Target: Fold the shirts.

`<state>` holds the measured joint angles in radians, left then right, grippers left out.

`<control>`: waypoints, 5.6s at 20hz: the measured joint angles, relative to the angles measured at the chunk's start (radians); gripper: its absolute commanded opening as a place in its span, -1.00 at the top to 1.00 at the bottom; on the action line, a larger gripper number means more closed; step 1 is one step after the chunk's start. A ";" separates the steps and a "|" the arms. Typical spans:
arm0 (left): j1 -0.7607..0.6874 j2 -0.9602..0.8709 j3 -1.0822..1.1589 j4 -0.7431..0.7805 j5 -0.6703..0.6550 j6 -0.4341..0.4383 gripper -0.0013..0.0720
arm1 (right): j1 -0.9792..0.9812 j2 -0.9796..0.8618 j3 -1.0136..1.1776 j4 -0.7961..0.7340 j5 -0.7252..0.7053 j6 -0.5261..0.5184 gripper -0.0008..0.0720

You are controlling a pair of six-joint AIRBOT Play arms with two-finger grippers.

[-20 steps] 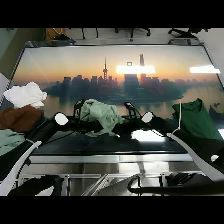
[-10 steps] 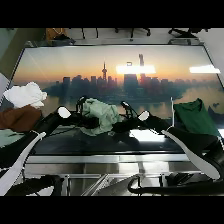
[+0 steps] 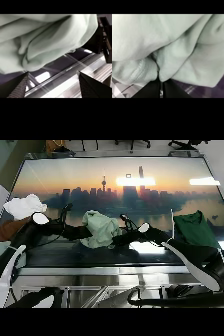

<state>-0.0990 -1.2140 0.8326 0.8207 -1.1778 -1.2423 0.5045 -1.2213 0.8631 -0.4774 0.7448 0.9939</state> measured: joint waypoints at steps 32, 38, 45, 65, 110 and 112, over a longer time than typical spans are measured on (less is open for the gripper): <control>0.230 0.407 0.921 -0.325 -0.130 -0.048 0.92 | -0.634 0.548 1.042 -0.249 0.401 0.006 0.93; 0.383 0.428 0.945 -0.327 -0.144 -0.063 0.92 | -0.645 0.463 1.163 -0.309 0.376 -0.019 0.93; 0.238 0.072 0.699 -0.303 -0.051 0.092 0.92 | -0.585 0.013 1.077 -0.267 0.408 -0.022 0.93; 0.252 -0.790 0.995 -0.163 -0.062 0.143 0.91 | -0.700 -0.190 0.658 -0.480 0.814 0.318 -0.20; 0.358 -0.317 0.370 0.266 -0.212 0.011 -0.93 | -0.719 -0.394 0.952 -0.292 0.444 0.207 0.48; 0.355 -0.314 0.436 0.301 -0.273 0.011 -0.93 | -0.757 -0.319 0.917 -0.412 0.534 0.274 0.48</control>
<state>0.2562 -1.5280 1.2690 1.1213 -1.4509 -1.2312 -0.2523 -1.5398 1.7798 -0.8898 1.2793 1.2682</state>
